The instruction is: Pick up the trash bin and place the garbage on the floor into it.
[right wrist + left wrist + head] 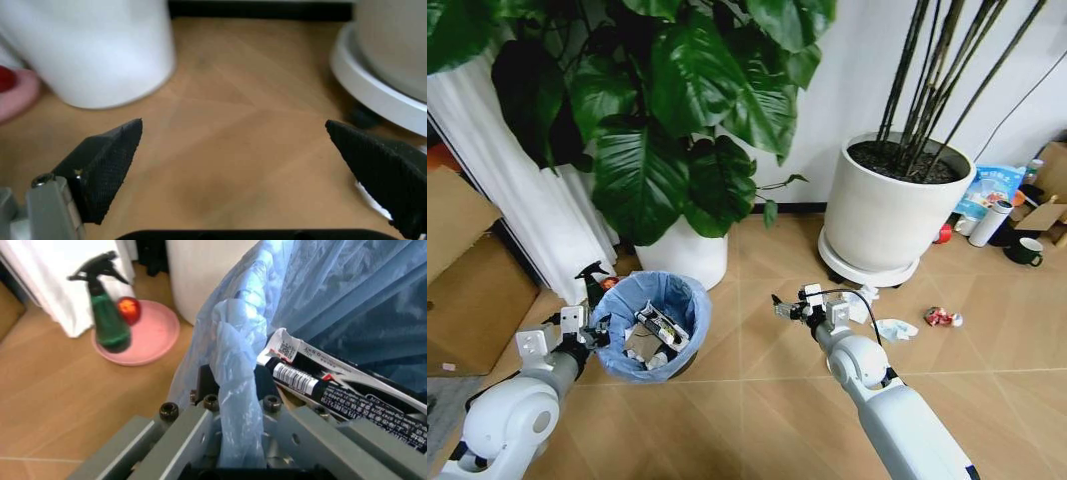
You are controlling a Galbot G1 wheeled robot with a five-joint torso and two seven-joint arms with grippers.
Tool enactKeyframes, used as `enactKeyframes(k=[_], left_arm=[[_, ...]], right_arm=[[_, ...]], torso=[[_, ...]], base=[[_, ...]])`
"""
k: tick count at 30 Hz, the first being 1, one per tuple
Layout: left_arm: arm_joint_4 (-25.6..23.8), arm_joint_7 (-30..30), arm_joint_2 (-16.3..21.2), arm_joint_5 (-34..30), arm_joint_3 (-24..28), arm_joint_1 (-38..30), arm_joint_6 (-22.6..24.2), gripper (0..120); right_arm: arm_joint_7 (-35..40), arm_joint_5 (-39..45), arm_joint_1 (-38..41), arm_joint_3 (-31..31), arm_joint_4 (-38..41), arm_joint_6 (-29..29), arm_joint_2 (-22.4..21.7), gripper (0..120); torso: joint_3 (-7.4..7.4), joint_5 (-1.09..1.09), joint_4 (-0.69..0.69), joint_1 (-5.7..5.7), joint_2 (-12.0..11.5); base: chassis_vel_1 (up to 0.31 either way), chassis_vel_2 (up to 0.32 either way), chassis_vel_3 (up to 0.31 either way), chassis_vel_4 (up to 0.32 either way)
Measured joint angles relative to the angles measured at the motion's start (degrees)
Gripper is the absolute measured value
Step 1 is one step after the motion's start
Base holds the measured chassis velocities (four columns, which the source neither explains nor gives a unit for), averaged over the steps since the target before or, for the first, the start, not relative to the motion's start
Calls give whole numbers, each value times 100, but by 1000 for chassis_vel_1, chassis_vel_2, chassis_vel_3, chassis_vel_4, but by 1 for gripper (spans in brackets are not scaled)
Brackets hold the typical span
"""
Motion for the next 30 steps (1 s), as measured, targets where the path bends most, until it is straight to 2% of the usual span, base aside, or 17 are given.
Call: enactKeyframes(k=[8,13,20,30], left_arm=[[-56,3,-6,10,-7,30,-7,0],[-105,4,-25,8,-7,50,-9,0],[-155,-1,-44,16,-33,119,-21,0],[-192,-3,-35,11,-19,154,-24,0]], right_arm=[[-35,-252,-154,197,-469,278,10,100],[-38,-360,-241,292,-985,518,74,100],[-64,-185,-232,393,-1719,575,186,100],[-35,-30,-190,462,-2245,424,273,100]], torso=[[0,2,-2,0,0],[0,2,-2,0,1],[0,-1,3,0,0],[0,0,-1,0,0]], base=[[-191,-193,184,189],[-89,-118,61,77],[19,22,-15,-18],[0,0,0,0]])
